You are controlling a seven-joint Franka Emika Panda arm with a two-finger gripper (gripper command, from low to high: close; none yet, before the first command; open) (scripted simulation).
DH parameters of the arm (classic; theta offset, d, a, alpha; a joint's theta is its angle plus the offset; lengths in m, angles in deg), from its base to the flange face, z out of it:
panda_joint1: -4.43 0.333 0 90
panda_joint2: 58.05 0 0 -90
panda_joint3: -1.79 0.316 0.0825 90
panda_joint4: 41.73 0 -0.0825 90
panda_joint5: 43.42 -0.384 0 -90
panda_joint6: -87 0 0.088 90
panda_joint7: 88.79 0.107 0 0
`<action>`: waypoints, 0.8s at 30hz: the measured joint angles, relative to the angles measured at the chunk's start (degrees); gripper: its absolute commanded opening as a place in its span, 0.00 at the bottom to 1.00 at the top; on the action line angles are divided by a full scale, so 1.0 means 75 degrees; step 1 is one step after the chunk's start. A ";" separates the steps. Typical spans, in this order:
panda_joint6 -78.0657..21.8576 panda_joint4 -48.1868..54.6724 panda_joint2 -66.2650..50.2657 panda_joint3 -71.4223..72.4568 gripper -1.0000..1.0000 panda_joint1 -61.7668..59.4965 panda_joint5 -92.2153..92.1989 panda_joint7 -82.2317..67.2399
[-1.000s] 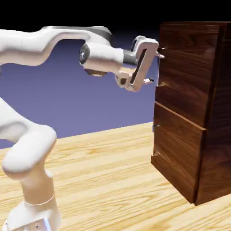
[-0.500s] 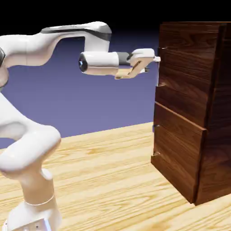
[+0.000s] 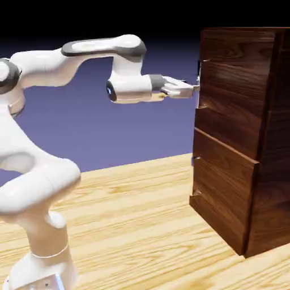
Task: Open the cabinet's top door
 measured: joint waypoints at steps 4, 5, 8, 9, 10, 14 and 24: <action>-0.0041 0.0230 -0.0110 0.0215 0.00 -0.0329 -0.0028 -0.0020; -0.0139 0.0078 -0.0244 0.0021 0.00 -0.0057 -0.0028 -0.0231; -0.0505 -0.0451 -0.0486 -0.0587 0.00 0.0776 0.0267 -0.0388; -0.0636 -0.0637 -0.0527 -0.0798 0.00 0.1053 0.0441 -0.0344; -0.0764 -0.0817 -0.0567 -0.1015 0.00 0.1330 0.0609 -0.0314; -0.1291 -0.1548 -0.0619 -0.1941 0.00 0.2438 0.1401 -0.0054; -0.3074 -0.3534 0.0017 -0.4641 0.00 0.4934 0.4249 0.1220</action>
